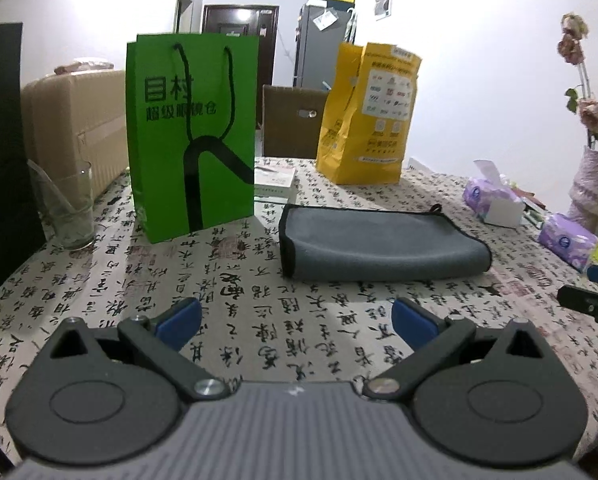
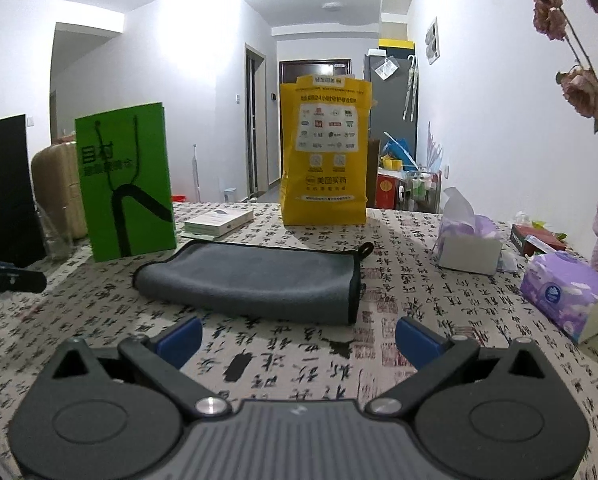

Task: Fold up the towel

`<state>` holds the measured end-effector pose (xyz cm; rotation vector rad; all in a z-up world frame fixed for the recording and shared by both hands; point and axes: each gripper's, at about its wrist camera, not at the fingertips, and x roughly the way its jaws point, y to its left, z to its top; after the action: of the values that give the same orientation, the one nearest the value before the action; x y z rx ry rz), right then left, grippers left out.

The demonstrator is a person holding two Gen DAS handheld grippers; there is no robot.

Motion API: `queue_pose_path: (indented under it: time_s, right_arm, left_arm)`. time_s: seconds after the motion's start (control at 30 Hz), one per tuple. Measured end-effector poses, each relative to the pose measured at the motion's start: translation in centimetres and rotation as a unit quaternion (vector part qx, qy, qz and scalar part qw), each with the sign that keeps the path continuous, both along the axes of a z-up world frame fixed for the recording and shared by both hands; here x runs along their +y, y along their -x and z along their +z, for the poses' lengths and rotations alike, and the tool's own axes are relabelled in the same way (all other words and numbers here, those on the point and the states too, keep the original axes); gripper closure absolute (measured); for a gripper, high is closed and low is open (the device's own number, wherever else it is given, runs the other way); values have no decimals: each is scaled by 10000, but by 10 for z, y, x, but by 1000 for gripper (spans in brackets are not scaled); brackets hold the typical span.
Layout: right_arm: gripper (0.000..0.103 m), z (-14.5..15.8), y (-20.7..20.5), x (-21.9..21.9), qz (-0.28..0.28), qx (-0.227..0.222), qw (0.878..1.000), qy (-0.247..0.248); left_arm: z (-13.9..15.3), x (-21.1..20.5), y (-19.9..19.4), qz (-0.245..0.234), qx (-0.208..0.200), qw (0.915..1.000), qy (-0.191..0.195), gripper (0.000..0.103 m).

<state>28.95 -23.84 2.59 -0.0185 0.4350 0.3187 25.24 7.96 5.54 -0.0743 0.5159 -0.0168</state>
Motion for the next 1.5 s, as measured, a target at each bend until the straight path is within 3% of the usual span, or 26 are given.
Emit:
queue_pose_path:
  time_s: [0.33,0.93,1.13,1.5]
  right_arm:
    - [0,-2,55,-8,-89,-22,9999,-76]
    - [0,15,140,-21,-146,-413,9990,-38]
    - [0,25,166,-19,-64,-553,9984,-32]
    - [0,9,197,-8,152,-716,9973,-88]
  left_arm:
    - [3,-19,64,-229,-329,9989,-237,0]
    - [6,-30,151,-171,-762,9961,-408,0]
    - [-4,-31,176,-253,-726,9963,-391,0]
    - [-18,-46,204,-412,-783,9947,-523,0]
